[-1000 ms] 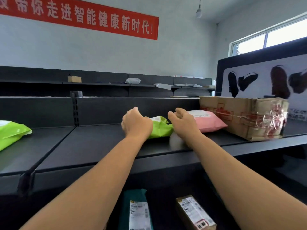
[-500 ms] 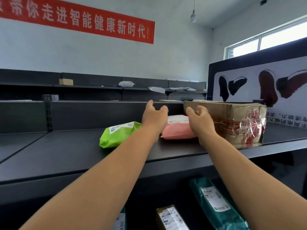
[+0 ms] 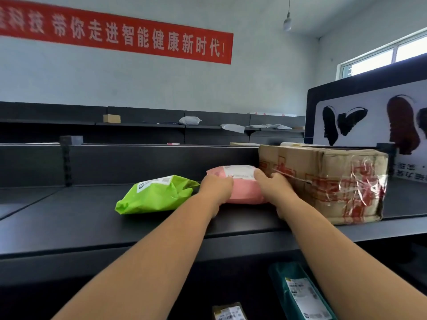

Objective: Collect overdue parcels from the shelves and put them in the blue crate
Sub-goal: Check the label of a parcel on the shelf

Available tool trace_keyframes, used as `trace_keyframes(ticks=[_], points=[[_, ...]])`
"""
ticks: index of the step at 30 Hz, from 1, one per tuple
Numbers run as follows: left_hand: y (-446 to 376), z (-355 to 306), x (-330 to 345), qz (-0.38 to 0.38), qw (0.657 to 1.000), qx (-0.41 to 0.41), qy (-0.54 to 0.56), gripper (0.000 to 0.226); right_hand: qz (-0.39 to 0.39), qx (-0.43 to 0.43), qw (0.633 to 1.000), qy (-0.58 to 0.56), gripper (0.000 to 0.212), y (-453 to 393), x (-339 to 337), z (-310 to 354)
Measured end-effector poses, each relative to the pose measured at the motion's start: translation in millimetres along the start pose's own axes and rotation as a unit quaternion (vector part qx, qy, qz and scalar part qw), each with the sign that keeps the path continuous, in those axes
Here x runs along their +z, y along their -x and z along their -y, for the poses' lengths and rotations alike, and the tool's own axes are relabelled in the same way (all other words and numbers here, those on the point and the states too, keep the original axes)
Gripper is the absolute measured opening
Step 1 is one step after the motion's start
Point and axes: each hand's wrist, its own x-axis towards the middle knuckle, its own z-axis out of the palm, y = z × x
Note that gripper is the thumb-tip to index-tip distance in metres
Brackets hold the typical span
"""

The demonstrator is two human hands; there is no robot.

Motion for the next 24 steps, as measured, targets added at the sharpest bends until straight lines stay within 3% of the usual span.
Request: trace_keyframes(ticks=[7, 16, 24], points=[[-1.1, 6.2, 3.8, -0.012, 0.998, 0.047, 0.031, 0.050, 0.008, -0.051, 0.999, -0.008, 0.038, 3.9, 1.6, -6.6], [15.5, 8.4, -1.2, -0.067, 0.978, 0.147, 0.128, 0.042, -0.015, -0.154, 0.969, -0.193, 0.037, 23.5, -6.8, -11.7], [23.8, 11.8, -5.4, -0.079, 0.971, 0.178, 0.137, 0.038, -0.046, -0.203, 0.956, -0.207, 0.033, 30.1, -6.4, -14.7]])
